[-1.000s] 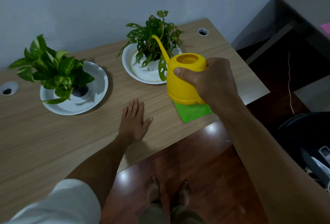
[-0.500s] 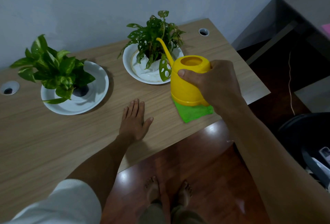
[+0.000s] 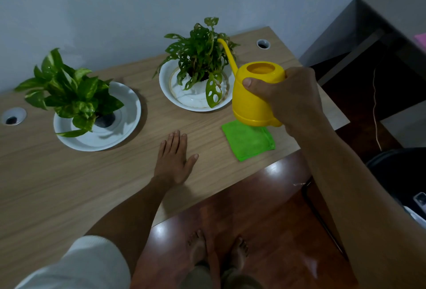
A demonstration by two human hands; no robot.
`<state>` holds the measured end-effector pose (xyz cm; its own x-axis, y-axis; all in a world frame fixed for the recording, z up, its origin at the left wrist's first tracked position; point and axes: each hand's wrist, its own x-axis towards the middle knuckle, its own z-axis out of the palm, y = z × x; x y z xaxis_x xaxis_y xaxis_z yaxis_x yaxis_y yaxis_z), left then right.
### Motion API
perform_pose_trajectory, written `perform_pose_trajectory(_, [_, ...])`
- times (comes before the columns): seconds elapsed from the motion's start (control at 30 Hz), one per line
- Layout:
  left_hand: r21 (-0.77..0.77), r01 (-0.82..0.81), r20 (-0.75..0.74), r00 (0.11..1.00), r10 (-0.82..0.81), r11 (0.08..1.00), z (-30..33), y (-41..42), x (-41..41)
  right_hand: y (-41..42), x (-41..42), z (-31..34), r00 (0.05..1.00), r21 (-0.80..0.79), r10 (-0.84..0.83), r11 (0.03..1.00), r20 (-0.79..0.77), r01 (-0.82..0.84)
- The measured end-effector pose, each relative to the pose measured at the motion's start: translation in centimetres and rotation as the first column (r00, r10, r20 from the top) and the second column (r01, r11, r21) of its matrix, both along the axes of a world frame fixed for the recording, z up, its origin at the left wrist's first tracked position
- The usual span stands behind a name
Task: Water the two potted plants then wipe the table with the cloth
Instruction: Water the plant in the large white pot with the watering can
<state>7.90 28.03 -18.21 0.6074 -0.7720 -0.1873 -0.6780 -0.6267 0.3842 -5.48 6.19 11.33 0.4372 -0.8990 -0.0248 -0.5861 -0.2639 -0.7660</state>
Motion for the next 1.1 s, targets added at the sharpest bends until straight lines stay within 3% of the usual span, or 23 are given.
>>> perform_pose_trajectory(0.7, [0.028,-0.002,0.006,1.000,0.002,1.000,-0.2,-0.1,0.0,0.1,3.8,1.4,0.993,-0.094,0.105,0.990,0.054,-0.100])
perform_pose_trajectory(1.1, [0.026,0.000,0.006,1.000,0.000,1.000,-0.1,-0.1,0.1,-1.0,3.2,1.5,0.996,-0.072,0.043,0.997,0.076,-0.038])
